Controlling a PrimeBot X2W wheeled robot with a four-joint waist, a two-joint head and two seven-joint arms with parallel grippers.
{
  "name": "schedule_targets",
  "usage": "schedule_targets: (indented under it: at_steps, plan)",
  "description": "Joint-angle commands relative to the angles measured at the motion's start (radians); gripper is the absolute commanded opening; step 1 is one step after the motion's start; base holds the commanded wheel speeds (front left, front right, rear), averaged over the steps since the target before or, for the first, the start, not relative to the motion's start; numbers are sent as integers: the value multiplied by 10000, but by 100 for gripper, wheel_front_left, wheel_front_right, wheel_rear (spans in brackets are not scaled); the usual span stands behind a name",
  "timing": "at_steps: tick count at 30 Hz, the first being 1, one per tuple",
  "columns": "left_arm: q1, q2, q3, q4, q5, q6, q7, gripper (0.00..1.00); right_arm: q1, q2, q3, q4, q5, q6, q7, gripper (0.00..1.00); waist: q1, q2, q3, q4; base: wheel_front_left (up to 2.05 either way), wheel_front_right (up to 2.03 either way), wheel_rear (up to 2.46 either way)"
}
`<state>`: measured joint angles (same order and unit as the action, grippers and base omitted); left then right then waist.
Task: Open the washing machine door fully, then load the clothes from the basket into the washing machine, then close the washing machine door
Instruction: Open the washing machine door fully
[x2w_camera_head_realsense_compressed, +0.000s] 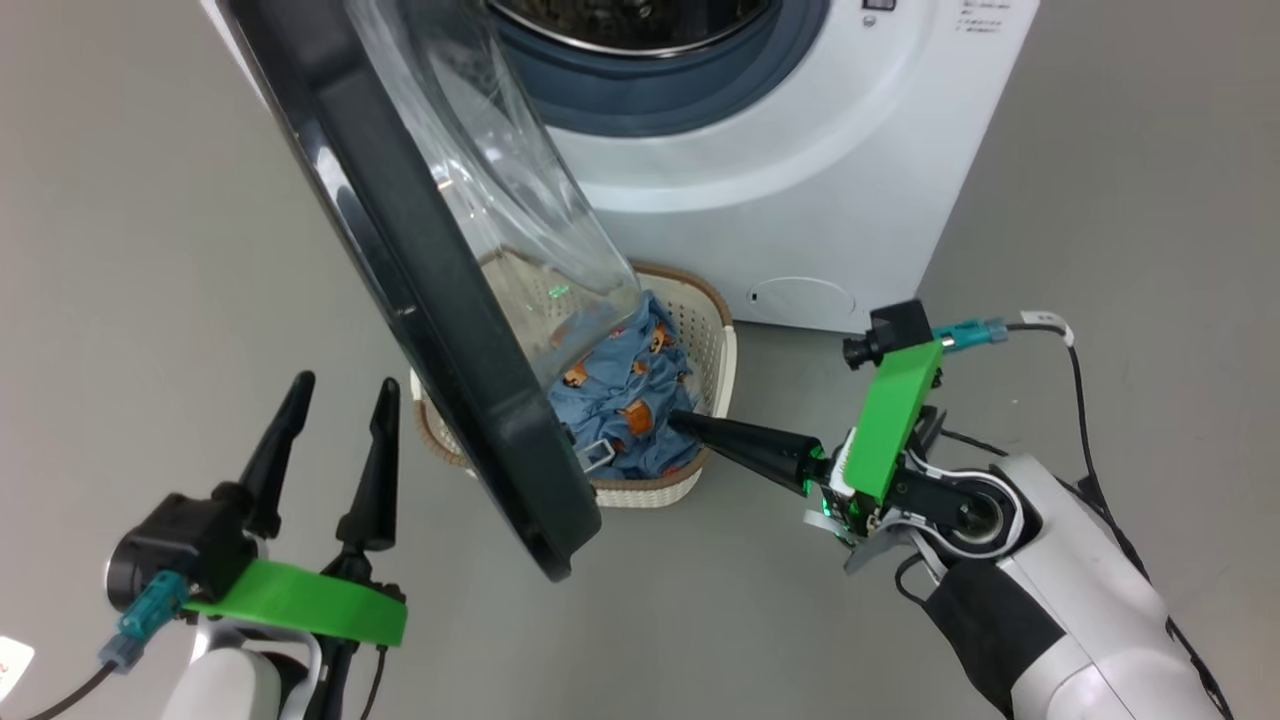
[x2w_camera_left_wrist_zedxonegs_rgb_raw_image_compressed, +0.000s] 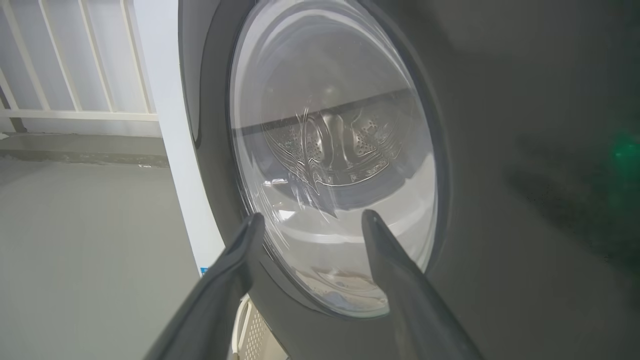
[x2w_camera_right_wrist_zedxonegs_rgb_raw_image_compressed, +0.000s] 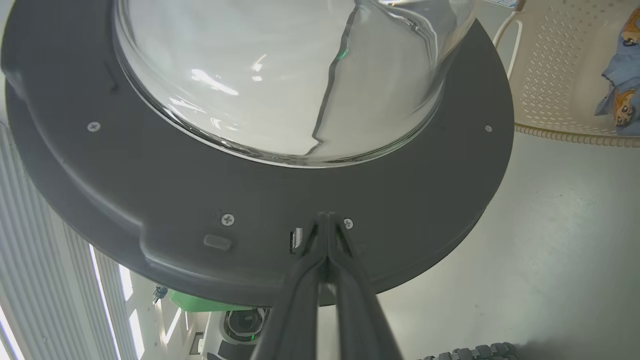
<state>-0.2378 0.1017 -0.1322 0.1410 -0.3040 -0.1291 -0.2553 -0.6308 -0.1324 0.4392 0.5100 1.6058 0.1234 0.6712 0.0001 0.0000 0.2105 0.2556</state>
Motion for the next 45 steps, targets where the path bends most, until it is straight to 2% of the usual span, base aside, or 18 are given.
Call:
schedule_targets:
  at_steps: [1,6,7,8,9,10,20,26,33,37,40,45]
  plan:
    - [32,280,395,-264,130,-16,-65,100,213,124,-4,-385,103,73,-155,0,0,0,-175,-148,0,0,0]
    - [269,315,464,-271,166,-16,-65,100,624,87,-173,-630,181,73,-493,0,0,0,-461,-316,0,0,0]
    - [337,318,497,-279,171,-16,-65,100,714,96,-221,-666,183,73,-621,26,0,0,-522,-362,0,0,0]
    - [413,313,547,-294,168,-16,-65,100,797,106,-278,-706,168,73,-779,41,0,0,-584,-411,0,0,0]
    - [493,309,594,-315,172,-16,-65,100,876,107,-325,-740,120,73,-954,75,0,0,-643,-460,0,0,0]
    - [575,307,635,-335,178,-16,-65,100,948,106,-359,-805,60,73,-1113,100,0,0,-690,-511,0,0,0]
    - [988,304,968,-471,245,-16,-65,100,1263,-109,-737,-1568,-1479,73,-3572,100,0,0,-870,-934,0,0,0]
    - [957,308,1004,-497,235,-16,-65,100,1182,-558,-677,-1984,-3560,73,-5932,100,0,0,-866,-1124,0,0,0]
    - [1038,315,1050,-499,225,-16,-65,100,1015,-810,-695,-1411,-5998,73,-8426,100,0,0,-1015,-1293,0,0,0]
    - [1163,306,1103,-513,234,-16,-65,100,986,-859,-915,-1057,-7673,73,-9107,100,0,0,-1143,-1376,0,0,0]
    - [1271,287,1164,-523,222,-16,-65,100,1193,-647,-1428,-1100,-8983,73,-9285,100,0,0,-1243,-1444,0,0,0]
    - [1482,249,1264,-603,281,-16,-65,100,2010,-63,-2629,-2058,-11366,73,-9324,100,0,0,-1376,-1562,0,0,0]
